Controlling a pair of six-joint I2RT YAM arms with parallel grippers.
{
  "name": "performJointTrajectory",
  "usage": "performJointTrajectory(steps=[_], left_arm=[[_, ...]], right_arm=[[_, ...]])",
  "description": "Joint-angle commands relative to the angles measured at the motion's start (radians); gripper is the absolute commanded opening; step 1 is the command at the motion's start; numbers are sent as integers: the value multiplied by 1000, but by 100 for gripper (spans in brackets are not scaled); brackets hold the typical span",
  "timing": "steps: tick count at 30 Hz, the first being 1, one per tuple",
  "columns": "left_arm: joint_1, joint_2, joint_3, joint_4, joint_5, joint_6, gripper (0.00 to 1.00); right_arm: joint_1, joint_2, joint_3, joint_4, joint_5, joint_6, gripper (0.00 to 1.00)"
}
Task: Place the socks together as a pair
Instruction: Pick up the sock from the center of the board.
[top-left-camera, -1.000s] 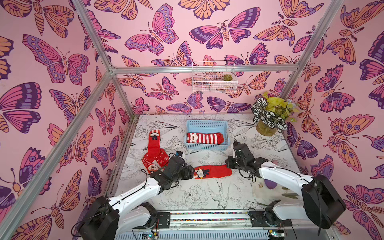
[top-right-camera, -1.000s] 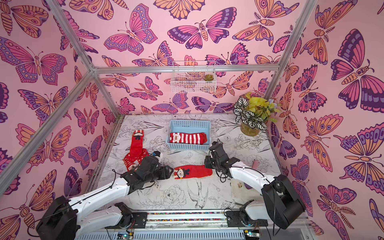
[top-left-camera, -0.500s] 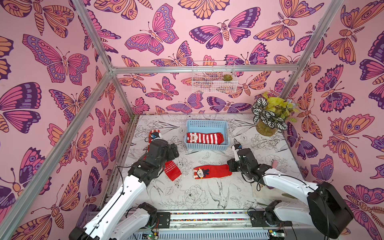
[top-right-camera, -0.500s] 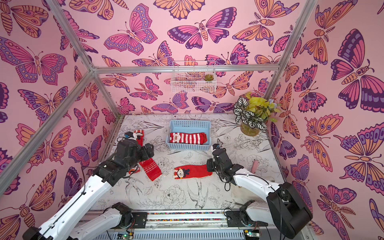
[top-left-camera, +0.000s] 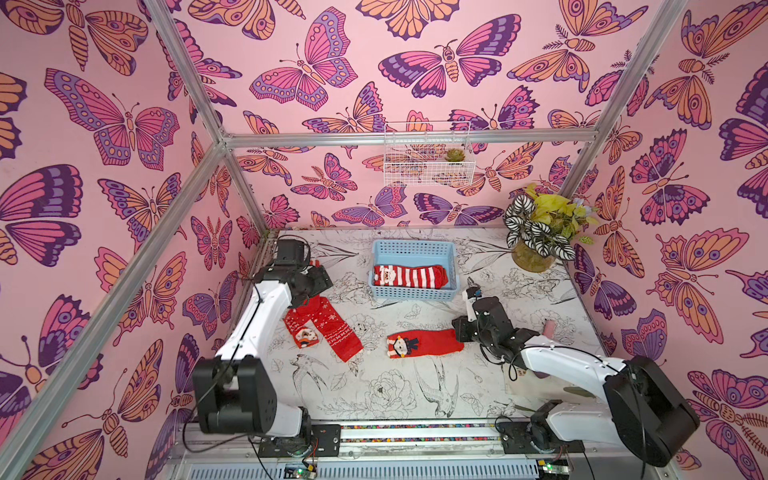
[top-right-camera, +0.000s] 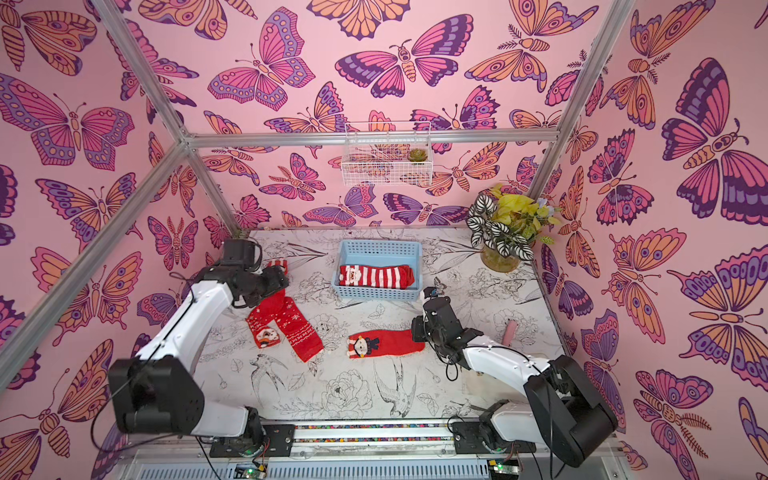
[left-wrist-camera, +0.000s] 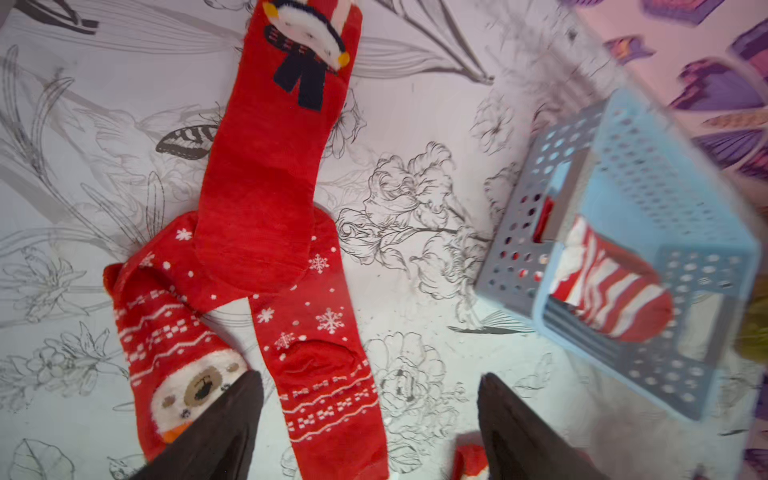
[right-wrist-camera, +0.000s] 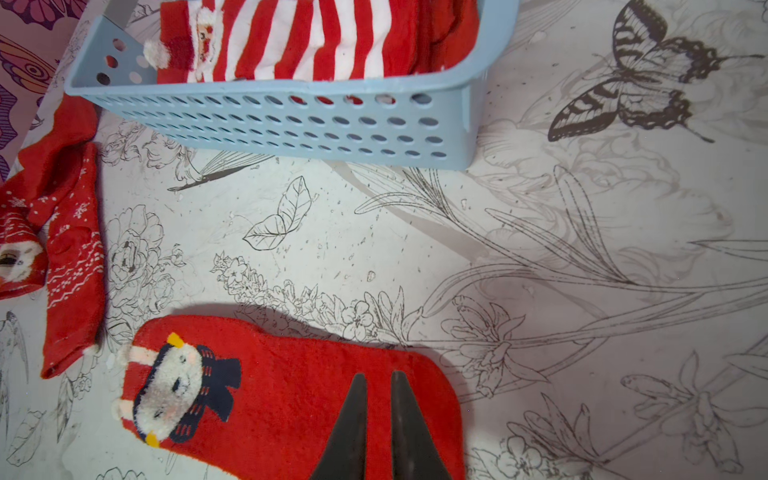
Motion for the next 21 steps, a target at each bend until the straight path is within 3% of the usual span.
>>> performJointTrajectory(steps=[1, 6, 12, 21], left_arm=[[-14, 89, 59, -97, -49, 166, 76], [-39, 225, 141, -152, -152, 282, 56], [-141, 358, 235, -248, -469, 330, 53], [-152, 448, 248, -261, -506, 328, 47]], right_arm=[[5, 14, 29, 14, -27, -18, 16], [5, 18, 36, -5, -17, -28, 16], [4, 19, 34, 13, -57, -23, 17], [4, 18, 23, 28, -63, -24, 19]])
